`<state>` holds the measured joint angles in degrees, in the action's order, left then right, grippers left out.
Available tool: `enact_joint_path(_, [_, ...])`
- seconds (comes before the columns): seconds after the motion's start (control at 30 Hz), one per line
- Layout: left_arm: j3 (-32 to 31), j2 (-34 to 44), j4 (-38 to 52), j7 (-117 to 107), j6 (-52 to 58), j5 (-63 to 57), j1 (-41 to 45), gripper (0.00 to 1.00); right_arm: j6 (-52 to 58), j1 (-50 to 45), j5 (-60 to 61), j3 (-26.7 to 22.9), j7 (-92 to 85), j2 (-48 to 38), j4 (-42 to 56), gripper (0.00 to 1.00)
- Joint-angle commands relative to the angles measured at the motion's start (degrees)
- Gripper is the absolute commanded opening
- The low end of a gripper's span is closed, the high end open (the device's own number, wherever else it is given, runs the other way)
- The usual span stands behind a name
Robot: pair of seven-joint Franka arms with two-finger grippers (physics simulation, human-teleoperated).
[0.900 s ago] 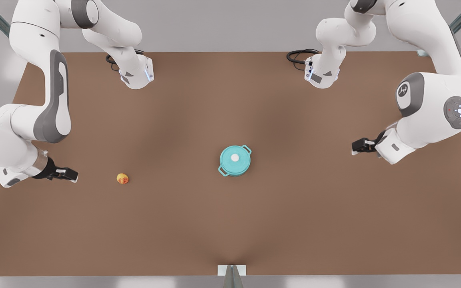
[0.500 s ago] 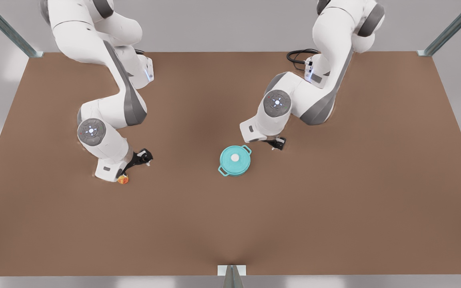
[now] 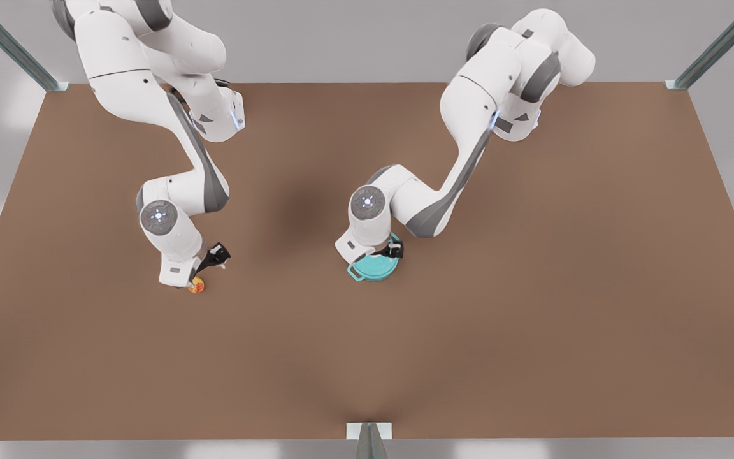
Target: Open the pot lid and put the potato into the pot
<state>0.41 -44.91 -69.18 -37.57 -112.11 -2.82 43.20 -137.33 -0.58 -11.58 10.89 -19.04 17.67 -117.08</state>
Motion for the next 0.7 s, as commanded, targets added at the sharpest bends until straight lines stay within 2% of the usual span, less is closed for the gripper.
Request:
enact_joint_path(0.0, [0.0,-0.3,-0.1,-23.1,-3.5,-0.2,0.0,1.0,-3.7,0.0,-2.6,0.0,-8.6,0.5,-0.3,1.0])
enact_joint_path(0.13, [0.1,-1.5,-0.1,-22.5,-4.7,-1.0,-0.6,1.0,-3.2,0.3,-2.7,-0.1,-8.3,3.9,-0.7,1.0])
enact_joint_path(0.27, [0.1,-2.9,-0.2,-23.2,-7.2,-0.8,-0.3,1.0,-3.6,0.8,-4.8,-2.9,-9.0,5.4,-0.1,1.0])
enact_joint_path(0.5, [0.0,-2.8,-1.0,-25.3,-7.2,-0.7,2.0,1.0,-3.6,3.4,-4.9,-3.1,-9.8,8.4,0.0,1.0])
enact_joint_path(0.67, [0.0,0.3,-6.6,-24.7,-7.4,-1.4,2.5,1.0,-3.6,4.1,-5.6,-3.1,-9.9,9.5,0.0,1.0])
